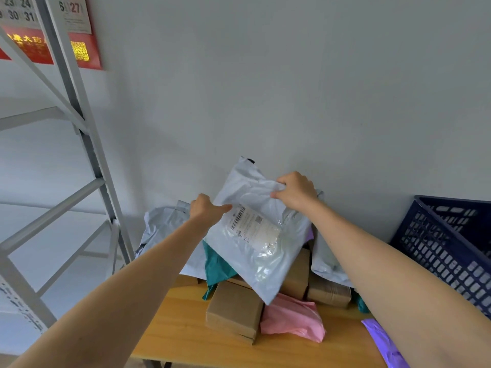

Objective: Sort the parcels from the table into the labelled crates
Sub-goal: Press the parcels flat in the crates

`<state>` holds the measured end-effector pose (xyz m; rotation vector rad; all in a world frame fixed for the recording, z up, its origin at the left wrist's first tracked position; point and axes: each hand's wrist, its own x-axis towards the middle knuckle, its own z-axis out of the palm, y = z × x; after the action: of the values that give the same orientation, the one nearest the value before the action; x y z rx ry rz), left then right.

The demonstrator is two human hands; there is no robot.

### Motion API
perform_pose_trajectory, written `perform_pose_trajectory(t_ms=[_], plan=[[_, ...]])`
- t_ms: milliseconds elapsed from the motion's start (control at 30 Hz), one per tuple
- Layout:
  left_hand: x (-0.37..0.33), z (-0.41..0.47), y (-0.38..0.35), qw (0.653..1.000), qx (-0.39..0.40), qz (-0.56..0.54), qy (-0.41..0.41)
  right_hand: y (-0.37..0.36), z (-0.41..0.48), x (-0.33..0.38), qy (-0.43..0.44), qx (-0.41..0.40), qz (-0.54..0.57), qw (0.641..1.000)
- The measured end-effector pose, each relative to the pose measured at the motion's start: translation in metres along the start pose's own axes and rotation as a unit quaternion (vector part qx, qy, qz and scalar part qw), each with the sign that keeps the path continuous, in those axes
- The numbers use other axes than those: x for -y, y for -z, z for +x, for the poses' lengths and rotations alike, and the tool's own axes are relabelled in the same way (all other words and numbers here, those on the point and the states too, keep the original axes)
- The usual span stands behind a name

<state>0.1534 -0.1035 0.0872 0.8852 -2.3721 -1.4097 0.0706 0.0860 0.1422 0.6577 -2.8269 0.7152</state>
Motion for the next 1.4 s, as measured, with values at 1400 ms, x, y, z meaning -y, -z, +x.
perform_pose_trajectory(t_ms=[1400], plan=[[-0.003, 0.043, 0.025, 0.974, 0.096, -0.189, -0.084, -0.017, -0.046, -0.034, -0.155, -0.108, 0.297, 0.936]])
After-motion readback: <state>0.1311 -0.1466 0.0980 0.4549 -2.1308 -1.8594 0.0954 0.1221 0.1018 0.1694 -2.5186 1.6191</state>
